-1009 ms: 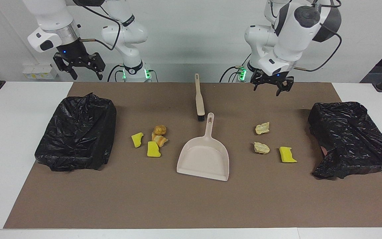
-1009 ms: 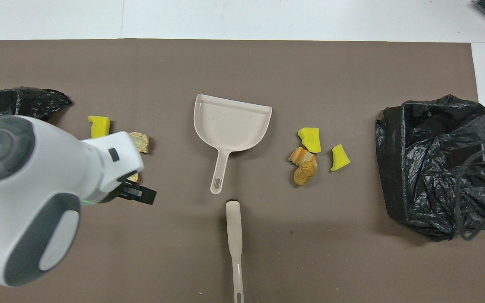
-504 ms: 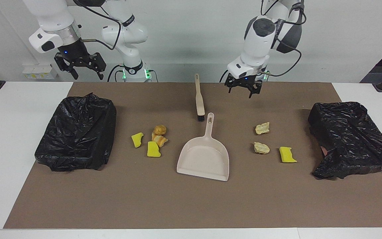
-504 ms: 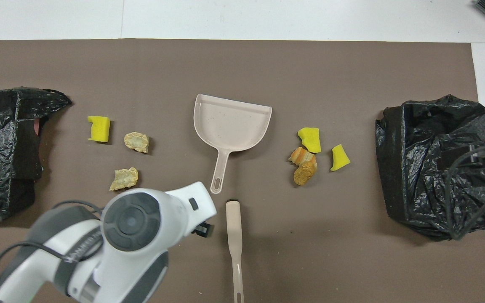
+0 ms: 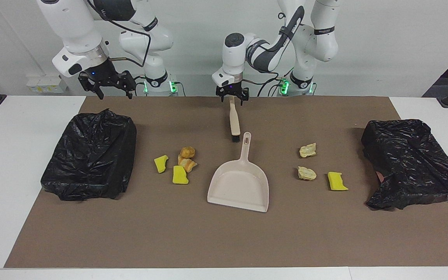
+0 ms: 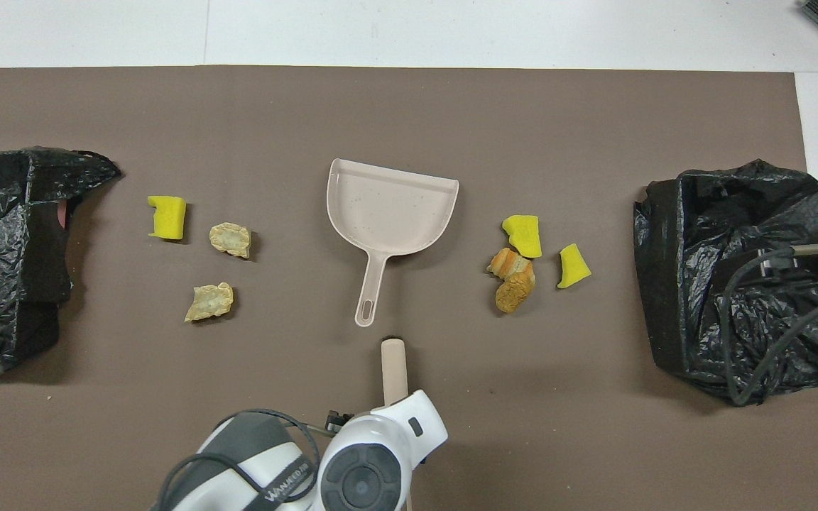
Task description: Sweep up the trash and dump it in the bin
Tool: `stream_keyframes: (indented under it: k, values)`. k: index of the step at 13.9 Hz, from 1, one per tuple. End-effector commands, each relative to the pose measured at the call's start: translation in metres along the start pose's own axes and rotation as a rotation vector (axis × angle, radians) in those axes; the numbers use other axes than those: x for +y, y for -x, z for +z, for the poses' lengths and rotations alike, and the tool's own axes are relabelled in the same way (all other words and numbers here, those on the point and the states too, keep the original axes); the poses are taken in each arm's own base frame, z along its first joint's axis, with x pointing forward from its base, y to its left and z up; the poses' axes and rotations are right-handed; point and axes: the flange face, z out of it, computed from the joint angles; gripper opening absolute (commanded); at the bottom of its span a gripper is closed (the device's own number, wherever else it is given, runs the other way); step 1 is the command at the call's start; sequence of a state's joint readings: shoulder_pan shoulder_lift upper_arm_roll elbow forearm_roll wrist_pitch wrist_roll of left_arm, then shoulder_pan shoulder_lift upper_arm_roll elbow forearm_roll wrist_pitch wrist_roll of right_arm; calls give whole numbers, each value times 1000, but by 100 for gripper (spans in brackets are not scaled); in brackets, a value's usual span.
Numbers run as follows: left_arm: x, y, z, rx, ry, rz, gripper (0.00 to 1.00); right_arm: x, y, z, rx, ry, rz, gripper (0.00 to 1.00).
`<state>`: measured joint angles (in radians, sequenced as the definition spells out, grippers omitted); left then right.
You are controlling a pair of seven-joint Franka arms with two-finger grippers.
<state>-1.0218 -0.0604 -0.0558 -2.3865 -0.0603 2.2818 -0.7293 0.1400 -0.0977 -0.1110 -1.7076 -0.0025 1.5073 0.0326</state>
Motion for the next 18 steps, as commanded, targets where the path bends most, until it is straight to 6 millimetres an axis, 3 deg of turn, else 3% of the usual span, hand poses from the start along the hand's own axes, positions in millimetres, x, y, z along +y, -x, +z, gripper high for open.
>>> stream_keyframes:
  k: [1, 2, 7, 8, 9, 10, 11, 16, 18]
  values:
    - [-4, 2, 14, -12, -5, -33, 50, 1, 10, 0, -9, 5, 2, 100]
    - [-6, -1, 12, -13, -5, -48, 35, 1, 10, 0, -11, 5, 2, 100]
    - [-14, -6, 2, -25, -12, -62, 40, 1, 10, 0, -11, 3, 4, 100]
    - [-15, -6, 3, -27, -14, -60, 36, 0, 10, 0, -11, 2, 2, 100]
    - [-13, -8, -1, -23, -10, -63, 28, -1, 10, 0, -10, -3, 2, 100]
    - [-15, -7, -1, -33, -19, -61, 10, -1, 10, 0, -8, -6, 5, 100]
    - [-18, -10, -6, -38, -21, -69, 0, -1, 10, 0, -8, -6, 5, 100]
    - [-71, -42, -64, -129, -80, -153, 0, -5, 8, -1, 2, -14, -5, 100]
    - [-102, -47, -94, -138, -71, -178, 0, -27, 4, 0, 14, -12, -13, 100]
